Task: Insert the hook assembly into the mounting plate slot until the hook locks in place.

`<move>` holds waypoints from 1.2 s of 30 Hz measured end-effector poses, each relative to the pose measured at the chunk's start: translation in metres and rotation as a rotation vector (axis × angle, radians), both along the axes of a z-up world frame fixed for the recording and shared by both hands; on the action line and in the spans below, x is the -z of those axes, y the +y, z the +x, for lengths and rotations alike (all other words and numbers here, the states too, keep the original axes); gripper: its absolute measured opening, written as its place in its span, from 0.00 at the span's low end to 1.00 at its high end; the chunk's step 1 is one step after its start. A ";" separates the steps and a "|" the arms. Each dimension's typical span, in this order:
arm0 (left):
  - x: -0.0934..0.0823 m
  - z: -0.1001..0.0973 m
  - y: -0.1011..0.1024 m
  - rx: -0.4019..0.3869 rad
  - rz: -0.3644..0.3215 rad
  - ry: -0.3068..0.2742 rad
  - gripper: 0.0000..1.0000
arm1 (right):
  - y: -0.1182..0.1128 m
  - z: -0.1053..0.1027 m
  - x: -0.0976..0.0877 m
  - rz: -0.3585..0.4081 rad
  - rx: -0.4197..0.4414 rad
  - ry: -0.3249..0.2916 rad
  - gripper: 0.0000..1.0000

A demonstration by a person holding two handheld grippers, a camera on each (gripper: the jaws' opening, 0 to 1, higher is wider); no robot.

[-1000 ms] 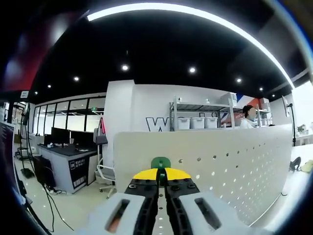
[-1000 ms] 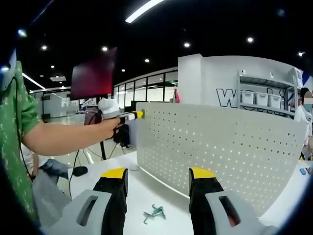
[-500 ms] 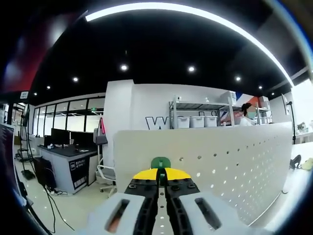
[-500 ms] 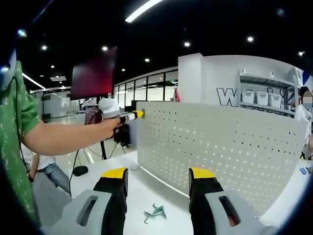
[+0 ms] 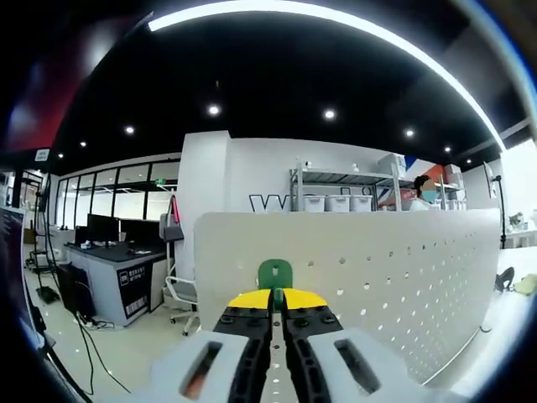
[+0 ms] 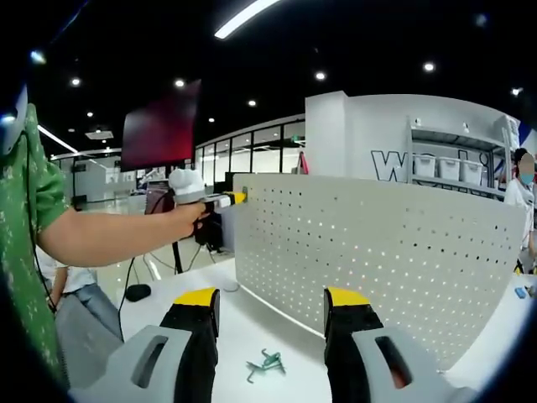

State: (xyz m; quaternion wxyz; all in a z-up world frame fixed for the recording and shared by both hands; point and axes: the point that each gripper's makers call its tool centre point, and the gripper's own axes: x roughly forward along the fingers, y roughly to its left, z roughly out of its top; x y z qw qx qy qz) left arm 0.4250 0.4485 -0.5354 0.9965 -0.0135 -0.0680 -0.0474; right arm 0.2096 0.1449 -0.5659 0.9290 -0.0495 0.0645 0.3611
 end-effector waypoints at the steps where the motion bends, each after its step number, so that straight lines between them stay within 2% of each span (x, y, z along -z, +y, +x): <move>1: 0.001 0.000 0.000 -0.001 0.004 0.001 0.03 | 0.000 0.000 0.000 0.000 0.001 0.000 0.51; 13: 0.008 -0.004 0.000 0.002 0.001 0.019 0.02 | 0.001 0.000 0.000 0.002 -0.001 0.000 0.51; 24: 0.013 -0.008 -0.005 0.023 -0.018 0.029 0.11 | 0.001 -0.001 -0.001 0.000 -0.002 -0.003 0.50; 36: 0.015 -0.018 -0.015 0.052 -0.002 0.029 0.19 | 0.003 -0.002 -0.002 0.003 -0.009 -0.006 0.50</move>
